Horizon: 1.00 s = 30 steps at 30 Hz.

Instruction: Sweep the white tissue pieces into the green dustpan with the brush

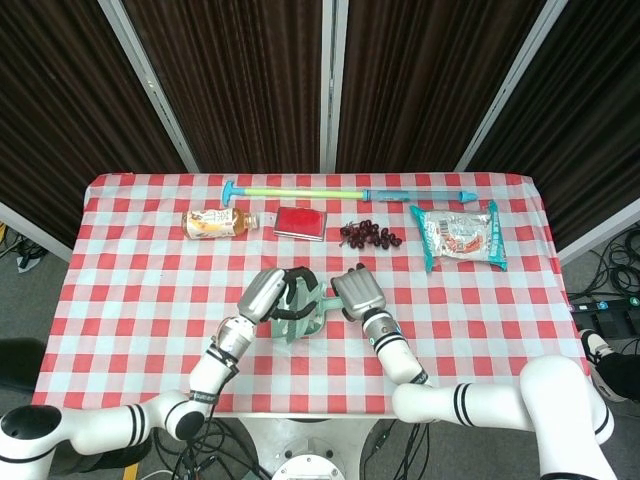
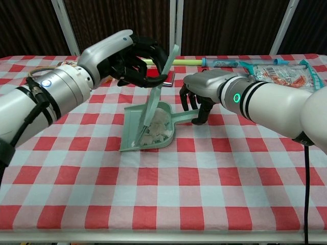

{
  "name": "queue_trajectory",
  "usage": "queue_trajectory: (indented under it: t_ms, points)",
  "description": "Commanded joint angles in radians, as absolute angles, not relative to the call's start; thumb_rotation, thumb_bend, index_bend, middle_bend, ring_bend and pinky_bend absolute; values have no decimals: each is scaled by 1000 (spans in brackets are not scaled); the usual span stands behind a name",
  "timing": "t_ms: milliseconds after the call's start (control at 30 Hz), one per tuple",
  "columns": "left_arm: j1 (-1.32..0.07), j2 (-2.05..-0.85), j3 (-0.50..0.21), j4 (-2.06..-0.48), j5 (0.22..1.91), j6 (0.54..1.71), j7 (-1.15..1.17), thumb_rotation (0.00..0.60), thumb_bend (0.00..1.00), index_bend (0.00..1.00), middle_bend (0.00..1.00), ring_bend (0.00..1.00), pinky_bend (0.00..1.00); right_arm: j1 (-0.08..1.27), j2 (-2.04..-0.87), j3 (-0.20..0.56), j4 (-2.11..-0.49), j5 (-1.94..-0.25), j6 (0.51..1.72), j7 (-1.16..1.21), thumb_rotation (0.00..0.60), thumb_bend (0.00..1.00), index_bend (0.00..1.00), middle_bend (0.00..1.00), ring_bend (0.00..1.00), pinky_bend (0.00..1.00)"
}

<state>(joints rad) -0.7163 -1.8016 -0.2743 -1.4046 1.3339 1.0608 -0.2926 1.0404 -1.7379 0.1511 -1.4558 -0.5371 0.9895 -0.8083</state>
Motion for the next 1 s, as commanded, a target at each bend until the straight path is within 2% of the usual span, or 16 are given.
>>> queue_trajectory:
  t_ms: [33,300,467,833,1000]
  points:
    - [-691,-1768,-258,-1395,1353,1090,-302,600,481,508,552,731,894,1037,-1734,150,-1459,-540,993,-806,600,351,655,568,326,214]
    - [-678,-1823,-230,-1283,1335,1097,-284,600,481,508,552,732,894,1028,-1735,151,-1459,-544,1000,-803,600,350,655,568,326,213]
    - [-696,-1867,-227,-1282,1334,1079,-268,600,481,507,552,731,894,1031,-1745,157,-1458,-532,1017,-820,600,351,656,568,326,207]
    - [-749,-1936,-273,-1303,1318,1049,-248,600,482,508,552,727,894,1019,-1749,161,-1470,-537,1037,-822,600,362,660,569,327,205]
    - [-759,-1917,-288,-1303,1340,1061,-261,600,482,508,552,725,892,1007,-1741,159,-1470,-542,1039,-815,600,362,660,569,327,205]
